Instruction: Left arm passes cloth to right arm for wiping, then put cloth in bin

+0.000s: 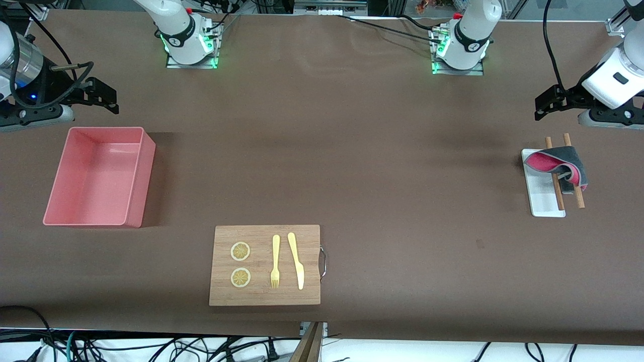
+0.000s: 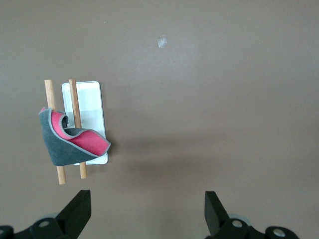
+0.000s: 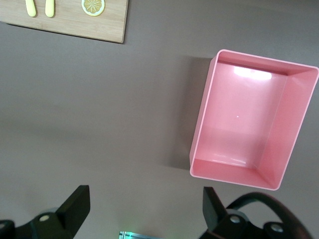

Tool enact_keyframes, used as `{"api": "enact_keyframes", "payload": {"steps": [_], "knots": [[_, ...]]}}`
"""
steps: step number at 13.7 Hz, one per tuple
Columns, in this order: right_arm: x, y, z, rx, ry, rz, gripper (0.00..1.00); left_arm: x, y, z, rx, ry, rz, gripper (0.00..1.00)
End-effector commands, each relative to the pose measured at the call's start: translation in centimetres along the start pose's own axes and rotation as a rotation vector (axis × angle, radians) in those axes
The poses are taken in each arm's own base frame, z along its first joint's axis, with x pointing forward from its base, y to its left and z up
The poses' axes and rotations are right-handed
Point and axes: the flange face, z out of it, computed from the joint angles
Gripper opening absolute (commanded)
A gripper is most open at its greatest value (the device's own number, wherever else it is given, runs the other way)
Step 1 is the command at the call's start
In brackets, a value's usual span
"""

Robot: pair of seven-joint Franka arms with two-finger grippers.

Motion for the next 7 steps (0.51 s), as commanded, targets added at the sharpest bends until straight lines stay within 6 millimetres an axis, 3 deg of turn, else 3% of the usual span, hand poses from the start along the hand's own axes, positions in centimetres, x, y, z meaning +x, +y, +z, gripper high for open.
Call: {"api": "enact_keyframes", "payload": {"steps": [1, 7], "knots": [[0.11, 0.36, -0.3, 0.019, -0.003, -0.003, 1.0, 0.34, -0.24, 0.12, -0.002, 0.012, 0.005, 1.0], [0.14, 0.72, -0.24, 0.018, -0.003, 0.003, 1.0, 0.57, -0.07, 0.12, -0.003, 0.014, -0.005, 1.0]]}}
